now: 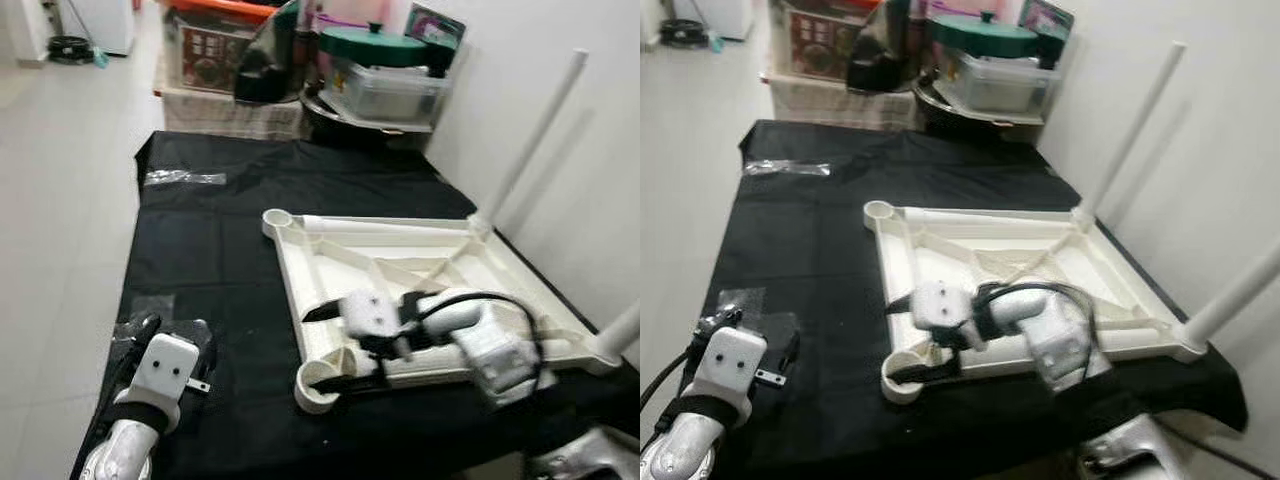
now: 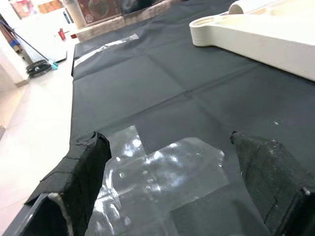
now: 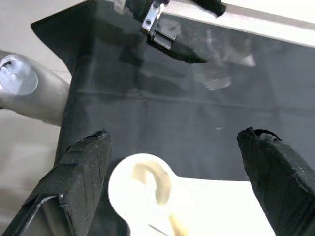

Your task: Building children table

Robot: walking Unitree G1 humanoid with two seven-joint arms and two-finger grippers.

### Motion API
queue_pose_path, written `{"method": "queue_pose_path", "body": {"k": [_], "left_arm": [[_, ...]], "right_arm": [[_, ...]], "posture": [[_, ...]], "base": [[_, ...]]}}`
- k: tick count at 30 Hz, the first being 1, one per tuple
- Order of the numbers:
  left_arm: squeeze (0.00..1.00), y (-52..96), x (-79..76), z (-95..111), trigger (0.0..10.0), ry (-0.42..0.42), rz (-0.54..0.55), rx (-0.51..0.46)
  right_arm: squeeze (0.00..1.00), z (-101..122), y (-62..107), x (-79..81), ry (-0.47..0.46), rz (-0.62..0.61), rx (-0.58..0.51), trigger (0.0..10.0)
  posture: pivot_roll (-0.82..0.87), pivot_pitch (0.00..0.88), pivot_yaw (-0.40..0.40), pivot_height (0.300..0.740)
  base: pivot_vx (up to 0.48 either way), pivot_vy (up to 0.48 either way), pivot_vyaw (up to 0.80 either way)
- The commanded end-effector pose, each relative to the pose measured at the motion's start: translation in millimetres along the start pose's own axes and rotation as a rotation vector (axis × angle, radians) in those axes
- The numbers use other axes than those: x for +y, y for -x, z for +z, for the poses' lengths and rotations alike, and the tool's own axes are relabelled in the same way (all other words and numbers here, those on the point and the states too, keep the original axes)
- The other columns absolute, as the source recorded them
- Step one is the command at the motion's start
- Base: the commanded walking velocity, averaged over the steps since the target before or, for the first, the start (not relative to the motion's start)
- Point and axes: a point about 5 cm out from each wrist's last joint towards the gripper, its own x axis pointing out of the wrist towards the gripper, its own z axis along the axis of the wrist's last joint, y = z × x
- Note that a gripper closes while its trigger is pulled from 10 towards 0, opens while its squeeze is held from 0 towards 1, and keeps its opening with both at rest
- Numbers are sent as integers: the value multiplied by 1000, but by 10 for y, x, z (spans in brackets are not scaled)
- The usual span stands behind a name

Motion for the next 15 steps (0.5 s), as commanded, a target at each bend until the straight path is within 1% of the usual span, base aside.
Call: {"method": "queue_pose_path", "body": {"k": [1, 2, 3, 4, 5, 6, 7, 8, 9, 10, 11, 12, 13, 14, 15], "left_arm": [[0, -3, -41, -12, 10000, 3, -23, -2], [0, -7, -37, -15, 10000, 2, -21, -3], [0, -16, -31, -20, 10000, 1, -18, -4], [0, -16, -31, -20, 10000, 1, -18, -4], [0, -27, -27, -23, 10000, 0, -15, -5], [0, -27, -27, -23, 10000, 0, -15, -5], [0, -39, -26, -16, 10000, 0, -11, -10], [0, -39, -26, -16, 10000, 0, -11, -10], [0, -50, -27, -7, 10000, 1, -8, -14], [0, -58, -26, 1, 10000, 2, -6, -17], [0, -58, -26, 1, 10000, 2, -6, -17], [0, -57, -22, 3, 10000, 1, -4, -20], [0, -57, -22, 3, 10000, 1, -4, -20], [0, -54, -20, 1, 10000, 0, -3, -21], [0, -54, -20, 1, 10000, 0, -3, -21]], "right_arm": [[1000, 23, 28, 19, 1, 22, -11, 10000], [1000, 60, 51, -8, 9, 27, -15, 10000], [1000, 61, -19, -134, -23, -69, -8, 10000], [1000, 61, -19, -134, -23, -69, -8, 10000], [1000, 26, -124, -290, -68, -200, 17, 10000], [1000, 26, -124, -290, -68, -200, 17, 10000], [27, -38, -260, -511, -199, -416, 21, 10000], [27, -38, -260, -511, -199, -416, 21, 10000], [0, -106, -371, -679, -344, -604, 11, 10000], [0, -201, -470, -774, -513, -754, 10, 10000], [0, -201, -470, -774, -513, -754, 10, 10000], [0, -366, -647, -787, -801, -917, 32, 10000], [0, -366, -647, -787, -801, -917, 32, 10000], [0, -416, -697, -762, -873, -943, 50, 10000], [0, -416, -697, -762, -873, -943, 50, 10000]], "posture": [[28, 0, -178, 740], [30, 0, -183, 740], [30, 0, -185, 740], [30, 0, -185, 740], [33, 0, -187, 740], [33, 0, -187, 740], [39, 0, -191, 740], [39, 0, -191, 740], [47, 0, -192, 740], [56, 0, -195, 740], [56, 0, -195, 740], [65, 0, -196, 740], [65, 0, -196, 740], [65, 0, -196, 740], [65, 0, -196, 740]], "base": [[0, 0, 0], [0, 0, 0], [0, 0, 0], [0, 0, 0], [0, 0, 0], [0, 0, 0], [0, 0, 0], [0, 0, 0], [0, 0, 0], [0, 0, 0], [0, 0, 0], [0, 0, 0], [0, 0, 0], [0, 0, 0], [0, 0, 0]]}}
